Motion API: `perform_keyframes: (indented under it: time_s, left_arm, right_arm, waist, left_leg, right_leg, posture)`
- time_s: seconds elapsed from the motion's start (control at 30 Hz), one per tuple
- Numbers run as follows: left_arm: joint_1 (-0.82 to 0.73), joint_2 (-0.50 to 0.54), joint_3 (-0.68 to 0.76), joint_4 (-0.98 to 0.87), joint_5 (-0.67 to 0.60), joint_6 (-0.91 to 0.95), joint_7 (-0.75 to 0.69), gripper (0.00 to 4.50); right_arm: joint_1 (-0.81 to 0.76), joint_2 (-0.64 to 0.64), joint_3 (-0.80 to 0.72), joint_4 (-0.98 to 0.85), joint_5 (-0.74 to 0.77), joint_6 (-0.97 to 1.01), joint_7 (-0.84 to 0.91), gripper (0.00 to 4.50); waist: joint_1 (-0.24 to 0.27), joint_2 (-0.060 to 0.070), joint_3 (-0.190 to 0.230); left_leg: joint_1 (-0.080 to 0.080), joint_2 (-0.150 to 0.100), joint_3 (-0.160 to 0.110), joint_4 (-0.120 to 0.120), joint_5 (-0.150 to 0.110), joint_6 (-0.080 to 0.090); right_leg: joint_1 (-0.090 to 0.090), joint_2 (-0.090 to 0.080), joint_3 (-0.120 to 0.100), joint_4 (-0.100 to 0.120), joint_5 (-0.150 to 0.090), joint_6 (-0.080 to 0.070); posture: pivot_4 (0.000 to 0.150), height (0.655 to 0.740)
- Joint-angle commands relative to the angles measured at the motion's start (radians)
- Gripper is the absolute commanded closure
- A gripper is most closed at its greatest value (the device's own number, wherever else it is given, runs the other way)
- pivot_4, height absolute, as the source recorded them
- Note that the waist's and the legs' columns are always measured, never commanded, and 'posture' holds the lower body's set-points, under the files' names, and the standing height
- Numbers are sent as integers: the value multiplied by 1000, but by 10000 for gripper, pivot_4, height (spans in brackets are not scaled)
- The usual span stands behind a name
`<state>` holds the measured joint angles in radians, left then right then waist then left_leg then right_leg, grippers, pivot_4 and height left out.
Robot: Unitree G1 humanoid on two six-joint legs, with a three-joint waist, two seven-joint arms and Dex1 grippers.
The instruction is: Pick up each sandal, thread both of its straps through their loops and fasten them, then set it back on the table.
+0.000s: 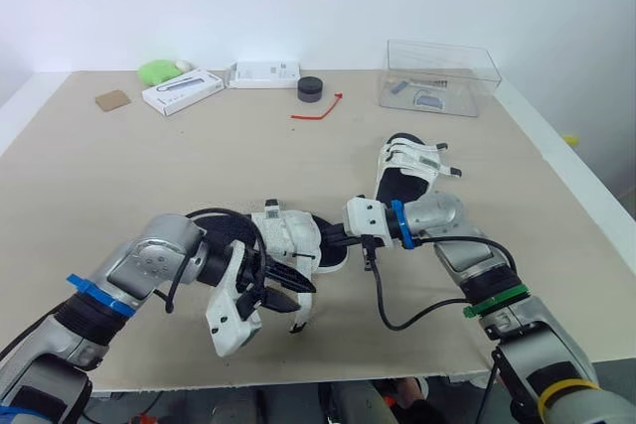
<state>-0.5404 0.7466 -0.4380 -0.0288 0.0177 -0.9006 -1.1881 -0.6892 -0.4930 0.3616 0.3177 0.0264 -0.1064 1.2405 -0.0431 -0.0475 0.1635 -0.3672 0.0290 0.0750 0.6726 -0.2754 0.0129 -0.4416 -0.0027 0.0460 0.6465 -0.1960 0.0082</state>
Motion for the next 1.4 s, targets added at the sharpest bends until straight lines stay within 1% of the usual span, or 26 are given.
perform_keyframes:
  time_s: [0.03,0.07,0.13,0.17,0.23,0.3,0.37,0.47,0.5,0.53,0.57,0.77,0.8,0.87,0.9,0.93,0.97,1.1,1.13,1.17,1.3,1.4]
  left_arm:
    - [-26,4,-10,-56,-69,68,-8,42885]
    - [-24,4,-10,-60,-94,103,-11,44160]
    - [-19,0,-3,-71,-132,169,-14,44160]
    - [-15,-3,8,-84,-171,238,-13,44160]
    - [-6,5,33,-121,-279,459,-10,44160]
    - [1,4,80,-144,-418,717,32,44160]
    - [5,2,115,-135,-454,812,36,44160]
    - [54,25,114,-91,-323,627,-36,44160]
    - [68,26,116,-88,-307,601,-49,44160]
    - [76,22,119,-89,-303,589,-54,44160]
    - [81,17,123,-88,-300,582,-59,44160]
    - [95,3,134,-85,-266,506,-77,44160]
    - [96,5,134,-76,-248,458,-82,41991]
    - [97,9,134,-53,-212,355,-89,35857]
    - [99,12,132,-41,-200,317,-95,31187]
    - [101,14,131,-28,-192,282,-98,27425]
    - [103,16,129,-14,-184,248,-98,22305]
    - [81,22,112,56,-110,66,-97,7058]
    - [73,22,106,69,-93,29,-94,1690]
    - [65,20,100,81,-73,-4,-89,670]
    - [30,-5,70,120,-10,-81,-59,670]
    - [-6,-39,49,133,21,-86,-27,670]
  right_arm:
    - [25,-29,12,12,-39,23,1,45000]
    - [24,-29,11,13,-40,23,1,45000]
    - [22,-29,11,15,-40,24,1,45000]
    - [21,-29,11,16,-40,24,1,45000]
    - [19,-29,12,16,-41,25,1,45000]
    - [19,-30,12,17,-42,25,-1,45000]
    - [18,-30,11,17,-42,25,-1,45000]
    - [22,-36,13,13,-43,27,2,45000]
    - [23,-36,14,13,-44,27,2,45000]
    - [23,-36,14,13,-45,27,3,45000]
    - [23,-36,14,13,-45,27,2,45000]
    - [22,-37,15,11,-43,26,0,45000]
    - [23,-37,15,11,-43,25,0,45000]
    - [23,-37,16,11,-43,24,0,45000]
    - [24,-37,16,11,-43,24,0,45000]
    - [24,-37,16,10,-43,24,0,45000]
    - [25,-37,16,10,-43,23,0,45000]
    - [26,-37,16,14,-45,17,-2,45000]
    - [26,-36,16,15,-45,16,-2,45000]
    - [25,-35,17,16,-46,16,-3,45000]
    - [21,-32,18,18,-47,15,-6,45000]
    - [21,-32,18,19,-48,14,-7,45000]
  waist:
    - [0,0,0]
    - [0,0,0]
    - [0,0,0]
    - [0,0,0]
    - [0,0,0]
    - [-1,0,0]
    - [-1,0,0]
    - [0,0,0]
    - [0,0,0]
    - [0,0,0]
    - [1,0,0]
    - [10,0,0]
    - [11,0,0]
    - [12,0,0]
    - [12,0,0]
    - [12,0,0]
    - [13,0,0]
    - [14,0,0]
    - [14,0,0]
    - [14,0,0]
    - [15,0,0]
    - [16,0,0]
  left_leg:
    - [0,0,0,0,0,0]
    - [0,-1,0,0,0,0]
    - [0,-1,0,0,0,0]
    - [0,-1,0,0,0,0]
    - [0,-1,0,0,0,0]
    - [0,-1,0,0,0,0]
    - [0,-1,-1,1,0,0]
    - [0,-1,-1,0,0,0]
    - [0,-1,-1,0,0,0]
    - [0,-1,0,0,0,0]
    - [0,-1,-1,0,0,0]
    - [0,-1,1,1,0,0]
    - [0,-1,1,1,0,0]
    - [0,-1,2,1,0,0]
    - [0,-1,1,1,0,0]
    - [0,-1,1,1,0,0]
    - [0,-1,1,1,0,0]
    - [0,-1,1,1,0,0]
    - [0,-1,1,1,0,0]
    - [0,-1,1,1,0,0]
    - [0,-1,2,1,0,0]
    - [0,-1,2,1,0,0]
  right_leg:
    - [0,0,0,0,0,0]
    - [0,0,0,0,0,0]
    - [0,0,0,0,0,0]
    - [0,0,0,0,0,1]
    - [0,0,0,0,-1,3]
    - [0,1,0,0,-1,4]
    - [0,1,0,0,-2,5]
    - [0,2,-1,0,-2,4]
    - [0,2,0,0,-2,4]
    - [0,2,0,0,-2,3]
    - [0,2,0,0,0,-1]
    - [0,1,1,0,-2,-1]
    - [0,1,1,0,-2,-1]
    - [0,1,1,0,-2,-2]
    - [0,1,1,0,-2,-2]
    - [0,0,1,0,-1,-3]
    - [0,0,1,0,-1,-3]
    - [0,0,1,0,-1,-4]
    - [0,-1,1,0,-1,-4]
    - [0,-1,1,0,-1,-4]
    - [0,-1,1,0,3,-3]
    - [0,0,1,0,4,-2]
  posture:
    - [1500,7400]
    - [1500,7400]
    - [1500,7400]
    - [1500,7400]
    - [1500,7400]
    - [1500,7400]
    - [1500,7400]
    - [1500,7400]
    - [1500,7400]
    - [1500,7400]
    - [1500,7400]
    - [1500,7400]
    - [1500,7400]
    - [1500,7400]
    - [1500,7400]
    - [1500,7400]
    - [1500,7400]
    - [1500,7400]
    - [1500,7400]
    - [1500,7400]
    - [1500,7400]
    - [1500,7400]
